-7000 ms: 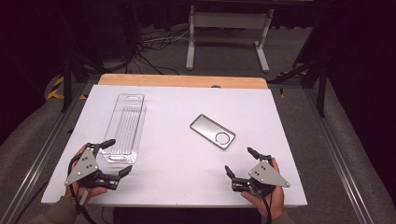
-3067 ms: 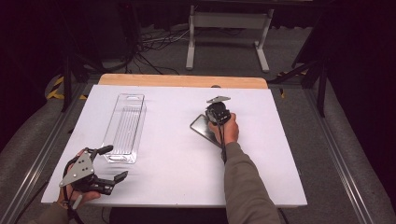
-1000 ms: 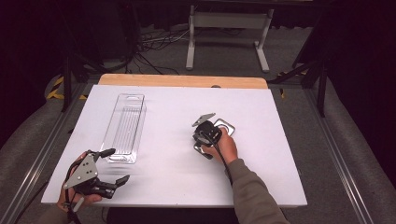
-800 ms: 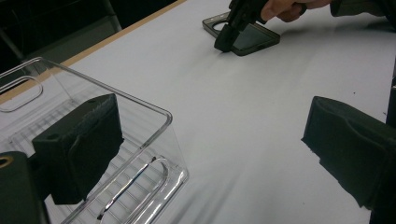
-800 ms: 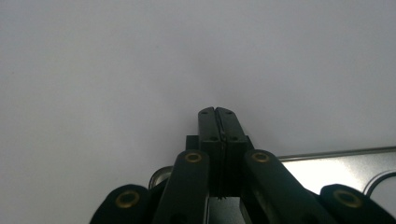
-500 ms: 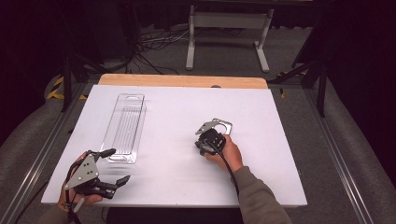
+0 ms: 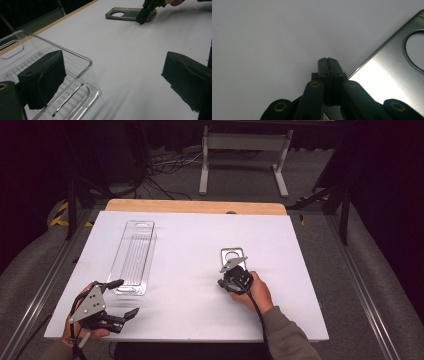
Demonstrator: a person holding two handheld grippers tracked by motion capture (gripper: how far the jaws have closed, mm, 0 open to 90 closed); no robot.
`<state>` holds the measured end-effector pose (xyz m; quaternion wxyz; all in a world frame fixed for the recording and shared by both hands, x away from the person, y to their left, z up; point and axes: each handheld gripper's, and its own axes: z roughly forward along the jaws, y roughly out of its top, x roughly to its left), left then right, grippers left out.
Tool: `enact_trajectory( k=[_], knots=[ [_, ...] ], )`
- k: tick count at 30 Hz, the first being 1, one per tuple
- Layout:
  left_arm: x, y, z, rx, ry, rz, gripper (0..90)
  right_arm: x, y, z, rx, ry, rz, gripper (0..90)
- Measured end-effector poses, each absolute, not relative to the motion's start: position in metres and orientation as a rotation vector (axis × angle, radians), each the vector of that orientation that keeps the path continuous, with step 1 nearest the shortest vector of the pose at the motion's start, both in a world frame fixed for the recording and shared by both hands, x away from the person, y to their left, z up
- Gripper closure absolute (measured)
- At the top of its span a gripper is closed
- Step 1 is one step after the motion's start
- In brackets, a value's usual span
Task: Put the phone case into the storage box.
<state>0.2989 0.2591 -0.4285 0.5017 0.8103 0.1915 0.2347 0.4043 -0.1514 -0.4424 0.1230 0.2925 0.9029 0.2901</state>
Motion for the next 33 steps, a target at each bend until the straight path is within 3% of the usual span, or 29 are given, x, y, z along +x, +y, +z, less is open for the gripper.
enact_trajectory(
  k=[12,21,25,33],
  knots=[
    [0.298,0.261,-0.428,1.953,0.458,0.565,5.3,0.393,-0.161,-0.441,0.846,2.626,0.836,88.6],
    [0.297,0.263,-0.425,1.935,0.46,0.58,5.3,0.372,-0.166,-0.411,0.704,2.391,1.022,83.3],
    [0.297,0.263,-0.425,1.943,0.453,0.586,5.6,0.373,-0.173,-0.405,0.726,2.355,1.035,75.2],
    [0.298,0.264,-0.425,1.939,0.453,0.587,5.6,0.38,-0.188,-0.394,0.858,2.266,1.058,50.2]
  ],
)
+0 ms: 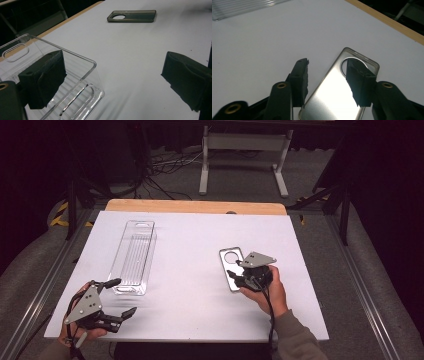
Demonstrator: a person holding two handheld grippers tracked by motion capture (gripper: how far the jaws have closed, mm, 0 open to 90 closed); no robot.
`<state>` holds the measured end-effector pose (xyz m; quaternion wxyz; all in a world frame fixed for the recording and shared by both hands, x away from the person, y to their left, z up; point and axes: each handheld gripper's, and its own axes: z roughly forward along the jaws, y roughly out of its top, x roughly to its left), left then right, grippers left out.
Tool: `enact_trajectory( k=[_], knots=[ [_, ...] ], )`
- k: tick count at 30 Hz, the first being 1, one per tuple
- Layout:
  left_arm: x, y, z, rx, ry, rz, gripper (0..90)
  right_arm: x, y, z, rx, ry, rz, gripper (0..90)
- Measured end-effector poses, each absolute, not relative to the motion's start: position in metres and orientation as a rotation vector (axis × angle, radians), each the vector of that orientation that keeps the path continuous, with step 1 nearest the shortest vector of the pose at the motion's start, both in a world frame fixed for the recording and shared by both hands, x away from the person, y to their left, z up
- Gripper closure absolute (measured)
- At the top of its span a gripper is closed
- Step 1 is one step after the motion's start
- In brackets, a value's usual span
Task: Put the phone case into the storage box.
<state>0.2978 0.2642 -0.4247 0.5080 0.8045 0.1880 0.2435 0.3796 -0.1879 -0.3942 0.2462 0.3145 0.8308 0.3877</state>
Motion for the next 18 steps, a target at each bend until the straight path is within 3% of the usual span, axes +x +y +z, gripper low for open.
enact_trajectory(
  k=[4,5,6,8,13,18],
  knots=[
    [0.297,0.263,-0.425,1.944,0.453,0.587,5.6,0.382,-0.194,-0.389,0.907,2.233,1.045,35.8],
    [0.297,0.263,-0.425,1.944,0.453,0.587,5.6,0.382,-0.194,-0.389,0.907,2.233,1.045,35.8],
    [0.298,0.263,-0.425,1.945,0.45,0.587,5.6,0.384,-0.197,-0.385,0.954,2.189,1.044,25.5],
    [0.297,0.262,-0.425,1.944,0.451,0.591,5.6,0.386,-0.199,-0.383,0.975,2.174,1.033,20.3],
    [0.298,0.264,-0.425,1.932,0.463,0.593,5.6,0.396,-0.206,-0.379,1.046,2.142,1.028,11.5],
    [0.299,0.264,-0.425,1.934,0.461,0.596,5.6,0.413,-0.213,-0.381,1.124,2.18,0.994,9.8]
  ],
)
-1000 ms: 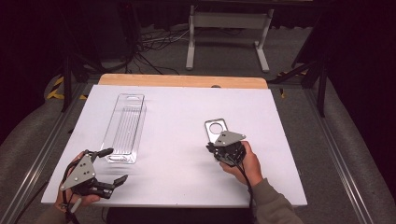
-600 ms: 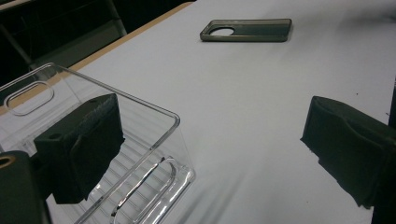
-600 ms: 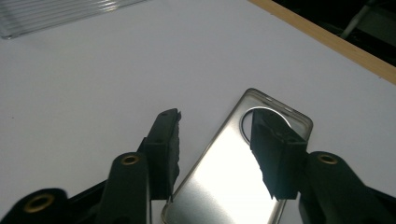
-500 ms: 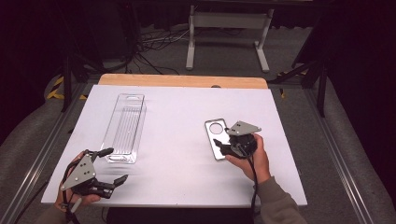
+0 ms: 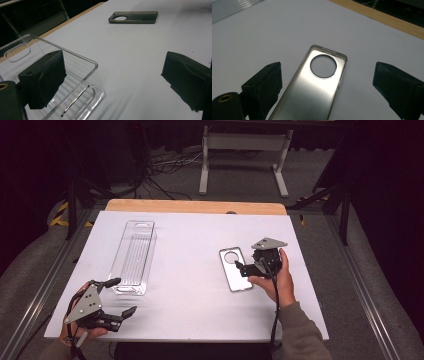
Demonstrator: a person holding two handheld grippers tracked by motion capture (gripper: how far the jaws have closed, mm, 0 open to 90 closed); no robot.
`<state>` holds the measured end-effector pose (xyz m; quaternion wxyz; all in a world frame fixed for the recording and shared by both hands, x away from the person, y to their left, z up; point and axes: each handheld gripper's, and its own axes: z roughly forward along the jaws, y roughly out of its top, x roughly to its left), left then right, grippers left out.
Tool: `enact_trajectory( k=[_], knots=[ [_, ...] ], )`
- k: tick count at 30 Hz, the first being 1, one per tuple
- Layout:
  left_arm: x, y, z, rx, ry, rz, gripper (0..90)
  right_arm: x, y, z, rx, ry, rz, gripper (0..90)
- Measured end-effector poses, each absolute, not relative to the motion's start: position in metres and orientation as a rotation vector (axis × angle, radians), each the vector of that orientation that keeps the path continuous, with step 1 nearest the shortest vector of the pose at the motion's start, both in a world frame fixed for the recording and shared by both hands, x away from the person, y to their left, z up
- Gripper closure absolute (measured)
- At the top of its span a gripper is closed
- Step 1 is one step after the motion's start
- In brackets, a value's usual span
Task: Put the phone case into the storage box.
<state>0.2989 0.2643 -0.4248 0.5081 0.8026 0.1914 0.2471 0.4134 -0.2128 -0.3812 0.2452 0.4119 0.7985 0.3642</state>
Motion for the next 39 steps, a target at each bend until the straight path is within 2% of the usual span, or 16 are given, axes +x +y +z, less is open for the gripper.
enact_trajectory(
  k=[7,13,21,27,39],
  knots=[
    [0.299,0.263,-0.426,1.939,0.465,0.584,5.6,0.442,-0.214,-0.383,1.203,2.234,0.933,10.1],
    [0.3,0.262,-0.427,1.953,0.457,0.583,5.6,0.466,-0.205,-0.384,1.238,2.295,0.846,17.3],
    [0.299,0.262,-0.427,1.96,0.452,0.583,5.6,0.489,-0.197,-0.389,1.322,2.354,0.731,35.8],
    [0.299,0.262,-0.427,1.962,0.449,0.575,5.7,0.505,-0.19,-0.394,1.361,2.433,0.637,53.5],
    [0.3,0.262,-0.428,1.962,0.46,0.568,6.5,0.523,-0.185,-0.401,1.405,2.482,0.5,71.1]
  ],
)
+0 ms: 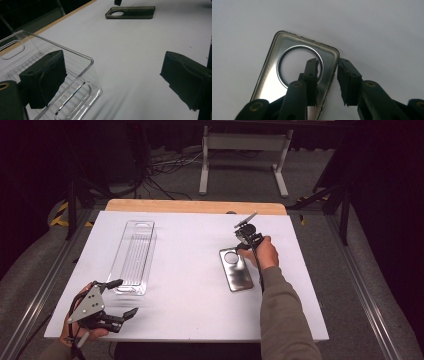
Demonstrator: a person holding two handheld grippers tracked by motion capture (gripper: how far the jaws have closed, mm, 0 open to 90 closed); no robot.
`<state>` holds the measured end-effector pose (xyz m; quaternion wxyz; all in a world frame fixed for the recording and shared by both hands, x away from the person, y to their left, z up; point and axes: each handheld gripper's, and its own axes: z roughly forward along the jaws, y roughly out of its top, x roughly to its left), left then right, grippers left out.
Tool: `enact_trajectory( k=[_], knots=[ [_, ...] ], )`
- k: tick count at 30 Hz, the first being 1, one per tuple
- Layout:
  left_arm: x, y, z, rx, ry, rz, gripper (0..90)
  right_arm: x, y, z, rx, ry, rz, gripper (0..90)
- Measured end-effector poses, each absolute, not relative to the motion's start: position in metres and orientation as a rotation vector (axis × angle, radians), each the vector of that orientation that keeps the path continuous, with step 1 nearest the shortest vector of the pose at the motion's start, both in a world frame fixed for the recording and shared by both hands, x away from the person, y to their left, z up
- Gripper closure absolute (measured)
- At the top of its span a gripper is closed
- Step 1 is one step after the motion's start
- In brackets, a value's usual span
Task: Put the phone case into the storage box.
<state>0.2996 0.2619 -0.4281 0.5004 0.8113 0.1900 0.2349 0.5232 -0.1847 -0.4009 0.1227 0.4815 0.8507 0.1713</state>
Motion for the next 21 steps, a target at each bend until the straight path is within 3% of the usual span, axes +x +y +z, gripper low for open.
enact_trajectory(
  k=[21],
  knots=[
    [0.301,0.263,-0.429,1.96,0.463,0.541,6.6,0.535,-0.17,-0.417,1.35,2.535,0.294,88.0]
  ],
)
